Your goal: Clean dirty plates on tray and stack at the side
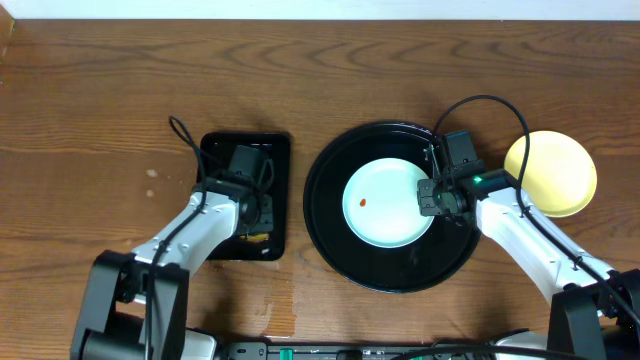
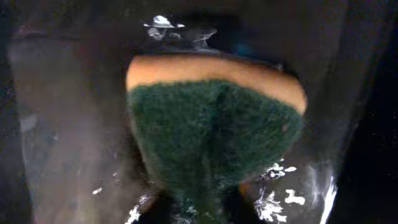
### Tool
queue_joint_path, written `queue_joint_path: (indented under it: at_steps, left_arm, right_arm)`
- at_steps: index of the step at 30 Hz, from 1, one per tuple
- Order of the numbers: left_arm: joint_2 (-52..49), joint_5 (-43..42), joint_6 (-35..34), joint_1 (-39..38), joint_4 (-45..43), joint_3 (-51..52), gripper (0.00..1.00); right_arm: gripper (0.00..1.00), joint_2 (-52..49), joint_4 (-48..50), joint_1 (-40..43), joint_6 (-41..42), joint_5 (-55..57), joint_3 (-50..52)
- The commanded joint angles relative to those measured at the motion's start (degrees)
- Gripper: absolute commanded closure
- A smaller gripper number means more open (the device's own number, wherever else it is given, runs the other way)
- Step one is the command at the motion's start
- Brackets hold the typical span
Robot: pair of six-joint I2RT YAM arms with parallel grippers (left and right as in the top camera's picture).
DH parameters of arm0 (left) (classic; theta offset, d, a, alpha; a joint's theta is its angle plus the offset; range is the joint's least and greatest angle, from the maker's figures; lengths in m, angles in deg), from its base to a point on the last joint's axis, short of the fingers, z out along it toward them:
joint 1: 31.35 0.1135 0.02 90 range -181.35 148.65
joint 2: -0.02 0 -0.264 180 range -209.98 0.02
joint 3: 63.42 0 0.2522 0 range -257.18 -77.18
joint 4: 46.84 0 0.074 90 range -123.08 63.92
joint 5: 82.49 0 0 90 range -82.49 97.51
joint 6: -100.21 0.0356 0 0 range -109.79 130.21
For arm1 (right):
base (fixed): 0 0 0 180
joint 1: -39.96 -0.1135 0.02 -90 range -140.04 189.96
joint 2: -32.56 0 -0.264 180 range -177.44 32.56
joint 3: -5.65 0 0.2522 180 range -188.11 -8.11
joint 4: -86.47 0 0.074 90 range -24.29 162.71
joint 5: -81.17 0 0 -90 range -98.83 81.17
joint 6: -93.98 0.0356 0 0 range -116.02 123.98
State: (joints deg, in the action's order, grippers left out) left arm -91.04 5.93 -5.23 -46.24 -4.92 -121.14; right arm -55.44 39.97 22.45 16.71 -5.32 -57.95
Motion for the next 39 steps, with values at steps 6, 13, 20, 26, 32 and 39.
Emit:
queue_joint_path:
  at_steps: [6, 13, 20, 26, 32, 39]
  left_arm:
    - [-1.9, 0.7, 0.6, 0.1, -2.2, 0.1, 0.93]
    - [4.2, 0.8, 1.9, 0.1, 4.9, -7.4, 0.93]
    - [4.8, 1.0, 1.6, 0.1, 4.9, -6.5, 0.92]
    - [-0.1, 1.2, 1.5, 0.1, 2.1, -4.6, 0.92]
    - [-1.0, 0.7, 1.5, 0.1, 3.7, -6.4, 0.92]
    - [1.6, -4.7, 1.4, 0.0, 16.0, -21.7, 0.93]
  right_arm:
    - [0.99, 0.0, 0.0, 0.3, -0.8, 0.9, -0.8]
    - [0.99, 0.0, 0.0, 0.3, -0.8, 0.9, -0.8]
    - [0.99, 0.0, 0.0, 0.3, -0.8, 0.9, -0.8]
    - [0.99, 0.0, 0.0, 0.3, -0.8, 0.9, -0.8]
    - [0.99, 0.0, -0.1, 0.3, -0.8, 0.5, -0.8]
    - [0.99, 0.0, -0.1, 0.3, -0.8, 0.5, -0.8]
